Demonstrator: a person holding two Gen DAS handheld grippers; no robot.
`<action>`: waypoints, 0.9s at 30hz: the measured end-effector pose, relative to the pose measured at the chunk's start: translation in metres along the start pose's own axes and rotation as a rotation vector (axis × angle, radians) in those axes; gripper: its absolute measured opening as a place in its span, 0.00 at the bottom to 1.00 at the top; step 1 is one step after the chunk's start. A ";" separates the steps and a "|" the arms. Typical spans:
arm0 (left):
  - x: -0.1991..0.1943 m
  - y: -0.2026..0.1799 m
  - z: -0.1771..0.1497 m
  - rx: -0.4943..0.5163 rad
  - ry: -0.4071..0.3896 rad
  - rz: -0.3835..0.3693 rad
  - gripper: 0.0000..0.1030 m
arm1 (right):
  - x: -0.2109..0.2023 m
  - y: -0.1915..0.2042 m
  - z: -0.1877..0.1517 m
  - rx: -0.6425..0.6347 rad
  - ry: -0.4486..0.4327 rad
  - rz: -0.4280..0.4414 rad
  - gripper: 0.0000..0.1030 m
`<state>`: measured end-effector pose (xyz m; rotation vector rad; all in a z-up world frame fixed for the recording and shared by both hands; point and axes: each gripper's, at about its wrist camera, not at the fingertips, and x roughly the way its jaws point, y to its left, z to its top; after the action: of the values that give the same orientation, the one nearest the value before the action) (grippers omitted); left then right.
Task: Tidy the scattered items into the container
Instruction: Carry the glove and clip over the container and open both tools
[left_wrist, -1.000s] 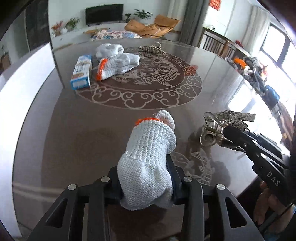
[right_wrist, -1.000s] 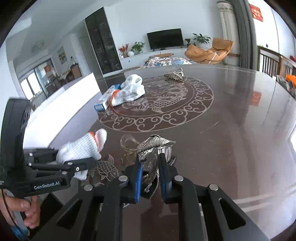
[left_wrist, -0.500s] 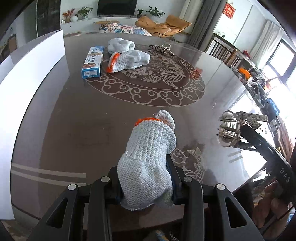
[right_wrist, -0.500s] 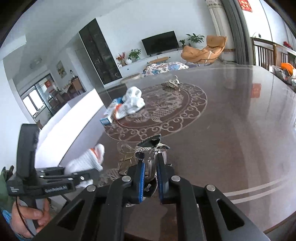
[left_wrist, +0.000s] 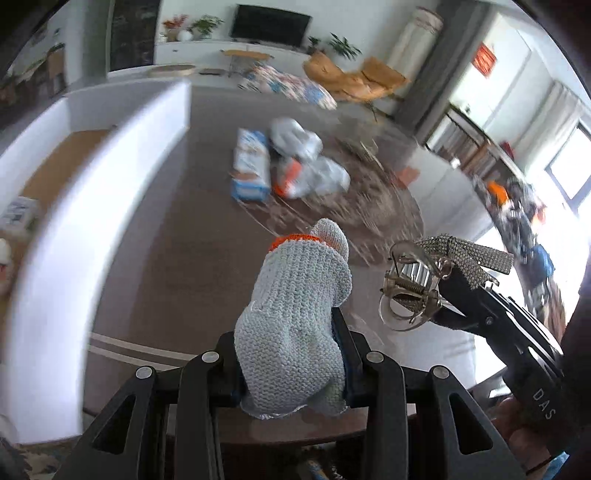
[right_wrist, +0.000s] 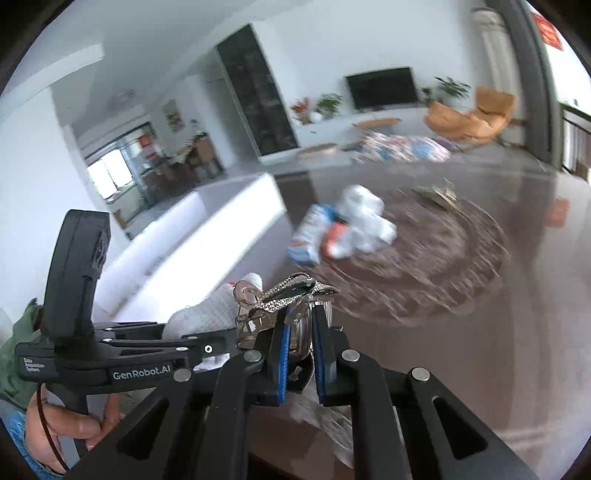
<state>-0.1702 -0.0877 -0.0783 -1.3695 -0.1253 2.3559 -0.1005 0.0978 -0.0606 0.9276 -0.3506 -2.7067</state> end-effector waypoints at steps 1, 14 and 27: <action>-0.010 0.010 0.005 -0.012 -0.013 0.007 0.36 | 0.004 0.010 0.010 -0.014 -0.006 0.023 0.11; -0.054 0.190 0.112 -0.216 -0.104 0.174 0.37 | 0.131 0.143 0.130 -0.196 -0.057 0.212 0.11; 0.051 0.279 0.165 -0.334 0.116 0.179 0.39 | 0.318 0.154 0.164 -0.074 0.163 0.209 0.12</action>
<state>-0.4166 -0.3015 -0.1129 -1.7334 -0.3932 2.4744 -0.4204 -0.1246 -0.0671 1.0213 -0.2945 -2.4204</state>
